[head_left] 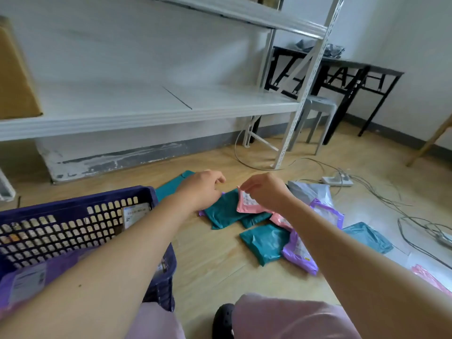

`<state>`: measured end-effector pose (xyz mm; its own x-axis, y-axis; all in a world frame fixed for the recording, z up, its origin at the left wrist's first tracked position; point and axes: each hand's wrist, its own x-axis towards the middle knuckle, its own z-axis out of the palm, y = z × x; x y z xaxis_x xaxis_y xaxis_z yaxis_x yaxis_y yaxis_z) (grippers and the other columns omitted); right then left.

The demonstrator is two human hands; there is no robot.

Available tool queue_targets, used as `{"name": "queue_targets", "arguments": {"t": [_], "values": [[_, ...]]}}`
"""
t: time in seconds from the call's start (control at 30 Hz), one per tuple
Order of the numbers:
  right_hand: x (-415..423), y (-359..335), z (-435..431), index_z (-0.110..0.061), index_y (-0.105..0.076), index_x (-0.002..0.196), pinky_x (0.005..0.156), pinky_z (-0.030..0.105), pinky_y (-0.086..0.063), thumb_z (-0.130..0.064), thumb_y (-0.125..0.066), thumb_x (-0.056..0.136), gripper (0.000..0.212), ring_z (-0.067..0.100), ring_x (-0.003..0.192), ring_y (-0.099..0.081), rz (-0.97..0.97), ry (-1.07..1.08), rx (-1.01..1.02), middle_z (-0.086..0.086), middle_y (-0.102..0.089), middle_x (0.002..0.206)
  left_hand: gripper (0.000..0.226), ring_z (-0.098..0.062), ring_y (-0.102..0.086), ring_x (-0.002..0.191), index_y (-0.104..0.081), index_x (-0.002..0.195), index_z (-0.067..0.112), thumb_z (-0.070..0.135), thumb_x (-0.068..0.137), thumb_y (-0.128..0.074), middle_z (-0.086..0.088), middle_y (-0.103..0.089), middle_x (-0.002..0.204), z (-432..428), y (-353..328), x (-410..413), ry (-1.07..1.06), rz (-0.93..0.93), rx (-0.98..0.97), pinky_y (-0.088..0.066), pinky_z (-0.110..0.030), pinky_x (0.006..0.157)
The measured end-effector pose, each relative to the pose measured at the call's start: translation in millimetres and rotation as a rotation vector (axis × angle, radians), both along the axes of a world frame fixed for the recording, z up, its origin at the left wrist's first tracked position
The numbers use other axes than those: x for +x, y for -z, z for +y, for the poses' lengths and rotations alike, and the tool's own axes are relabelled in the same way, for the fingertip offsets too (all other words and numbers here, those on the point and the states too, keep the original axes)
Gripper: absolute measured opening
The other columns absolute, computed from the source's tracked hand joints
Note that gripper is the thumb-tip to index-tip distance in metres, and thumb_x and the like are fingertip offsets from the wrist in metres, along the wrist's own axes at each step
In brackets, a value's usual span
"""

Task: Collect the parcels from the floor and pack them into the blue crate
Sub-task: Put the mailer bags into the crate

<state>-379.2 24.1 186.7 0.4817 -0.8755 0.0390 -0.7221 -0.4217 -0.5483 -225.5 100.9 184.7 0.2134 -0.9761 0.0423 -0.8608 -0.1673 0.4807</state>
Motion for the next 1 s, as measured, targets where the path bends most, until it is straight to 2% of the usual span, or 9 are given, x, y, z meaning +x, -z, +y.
{"name": "queue_targets", "arguments": {"t": [0.17, 0.3, 0.37, 0.53, 0.57, 0.67, 0.77, 0.9, 1.0], "values": [[-37, -10, -6, -0.015, -0.075, 0.094, 0.089, 0.026, -0.050, 0.003, -0.043, 0.084, 0.038, 0.015, 0.090, -0.063, -0.035, 0.075, -0.018, 0.001, -0.073, 0.098, 0.038, -0.020, -0.051, 0.121, -0.053, 0.128, 0.024, 0.018, 0.090, -0.051, 0.000, -0.052, 0.133, -8, -7, -35, 0.059, -0.035, -0.056, -0.043, -0.036, 0.098], [-58, 4, -18, -0.012, -0.075, 0.093, 0.091, 0.033, -0.051, 0.004, -0.043, 0.084, 0.036, 0.021, 0.096, -0.065, -0.092, 0.154, -0.002, 0.004, -0.072, 0.097, 0.039, -0.021, -0.047, 0.123, -0.051, 0.130, 0.024, 0.019, 0.092, -0.051, 0.000, -0.049, 0.134, -25, 1, -54, 0.093, -0.074, -0.125, -0.043, -0.038, 0.098], [-70, 17, -28, -0.011, -0.074, 0.095, 0.091, 0.030, -0.050, 0.003, -0.044, 0.085, 0.035, 0.021, 0.097, -0.065, -0.107, 0.196, 0.022, 0.005, -0.072, 0.100, 0.039, -0.020, -0.047, 0.122, -0.051, 0.130, 0.024, 0.018, 0.092, -0.050, 0.001, -0.049, 0.133, -36, 12, -63, 0.107, -0.076, -0.151, -0.042, -0.036, 0.097], [-101, 58, -66, -0.010, -0.074, 0.097, 0.068, 0.017, -0.048, 0.003, -0.047, 0.087, 0.031, 0.015, 0.084, -0.062, -0.150, 0.311, 0.111, 0.004, -0.072, 0.097, 0.043, -0.021, -0.044, 0.125, -0.047, 0.134, 0.023, 0.016, 0.092, -0.047, 0.001, -0.045, 0.137, -71, 44, -84, 0.177, -0.091, -0.096, -0.038, -0.031, 0.098], [-107, 66, -73, -0.008, -0.074, 0.098, 0.067, 0.013, -0.046, 0.002, -0.049, 0.087, 0.029, 0.012, 0.083, -0.059, -0.162, 0.335, 0.123, 0.005, -0.072, 0.099, 0.044, -0.020, -0.042, 0.127, -0.046, 0.135, 0.023, 0.017, 0.092, -0.047, 0.002, -0.042, 0.140, -79, 51, -87, 0.191, -0.096, -0.075, -0.038, -0.031, 0.099], [-127, 92, -93, -0.011, -0.074, 0.099, 0.084, 0.020, -0.044, 0.001, -0.052, 0.087, 0.029, 0.010, 0.089, -0.058, -0.169, 0.409, 0.160, 0.004, -0.072, 0.106, 0.046, -0.019, -0.040, 0.129, -0.044, 0.137, 0.023, 0.019, 0.091, -0.049, 0.002, -0.041, 0.141, -106, 75, -100, 0.231, -0.087, -0.011, -0.036, -0.031, 0.103], [-147, 119, -115, -0.012, -0.075, 0.099, 0.094, 0.026, -0.045, 0.003, -0.050, 0.085, 0.032, 0.018, 0.103, -0.063, -0.169, 0.490, 0.199, 0.005, -0.072, 0.107, 0.048, -0.017, -0.038, 0.131, -0.043, 0.137, 0.025, 0.019, 0.090, -0.050, 0.004, -0.041, 0.140, -134, 101, -114, 0.277, -0.062, 0.037, -0.034, -0.032, 0.106], [-176, 160, -147, -0.009, -0.075, 0.098, 0.089, 0.035, -0.049, 0.002, -0.052, 0.083, 0.030, 0.028, 0.100, -0.065, -0.179, 0.595, 0.253, 0.011, -0.072, 0.104, 0.050, -0.016, -0.039, 0.130, -0.041, 0.138, 0.026, 0.020, 0.090, -0.051, 0.005, -0.041, 0.140, -175, 139, -136, 0.332, -0.049, 0.095, -0.033, -0.032, 0.107], [-199, 197, -166, -0.013, -0.074, 0.100, 0.090, 0.034, -0.050, -0.002, -0.053, 0.083, 0.030, 0.026, 0.099, -0.065, -0.134, 0.670, 0.316, 0.008, -0.073, 0.103, 0.050, -0.018, -0.039, 0.130, -0.041, 0.138, 0.025, 0.020, 0.090, -0.052, 0.003, -0.042, 0.139, -205, 167, -153, 0.362, -0.034, 0.149, -0.033, -0.034, 0.107]]}}
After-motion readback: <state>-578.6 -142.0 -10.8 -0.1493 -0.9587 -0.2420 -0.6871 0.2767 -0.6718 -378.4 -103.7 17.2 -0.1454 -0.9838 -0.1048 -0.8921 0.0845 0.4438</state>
